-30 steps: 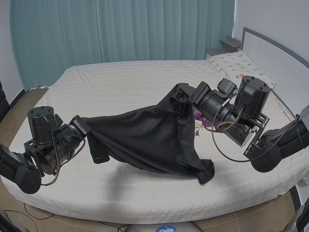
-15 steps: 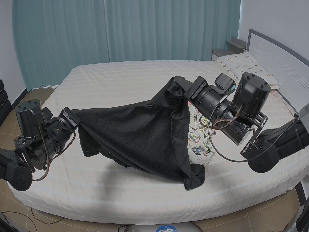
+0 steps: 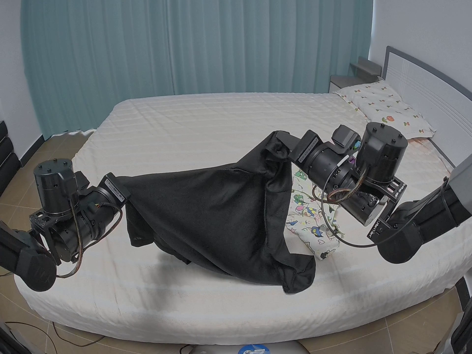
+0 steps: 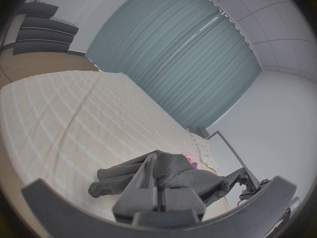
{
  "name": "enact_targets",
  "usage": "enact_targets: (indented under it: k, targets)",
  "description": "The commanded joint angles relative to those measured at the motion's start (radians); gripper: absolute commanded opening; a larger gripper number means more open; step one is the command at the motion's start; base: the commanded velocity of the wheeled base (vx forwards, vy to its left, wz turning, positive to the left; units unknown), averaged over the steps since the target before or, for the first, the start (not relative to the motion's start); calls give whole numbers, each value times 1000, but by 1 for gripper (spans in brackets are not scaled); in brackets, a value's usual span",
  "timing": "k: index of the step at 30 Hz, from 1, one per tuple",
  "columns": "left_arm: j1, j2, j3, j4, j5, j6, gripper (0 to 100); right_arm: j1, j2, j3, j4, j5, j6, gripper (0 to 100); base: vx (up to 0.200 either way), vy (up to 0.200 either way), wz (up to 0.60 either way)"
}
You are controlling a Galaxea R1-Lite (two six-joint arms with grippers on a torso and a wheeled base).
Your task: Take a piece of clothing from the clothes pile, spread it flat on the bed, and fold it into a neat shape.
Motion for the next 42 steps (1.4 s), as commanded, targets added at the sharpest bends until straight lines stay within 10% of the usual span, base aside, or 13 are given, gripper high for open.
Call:
enact_targets:
  k: [1,22,29,42]
  targets:
    - [-6,30,5,0,0,-1,0,-7,-15,35,0,5,-1,0,-200,0,0]
    - [-20,-268,-57,187,5,4,0,46,-392,138,14,56,-1,0,-162,0,0]
    - [-18,-437,-186,438,6,4,0,31,-465,17,61,85,-1,0,0,0,0]
    - [71,-160,-278,461,5,2,0,-93,-145,-207,116,73,-35,0,0,0,0]
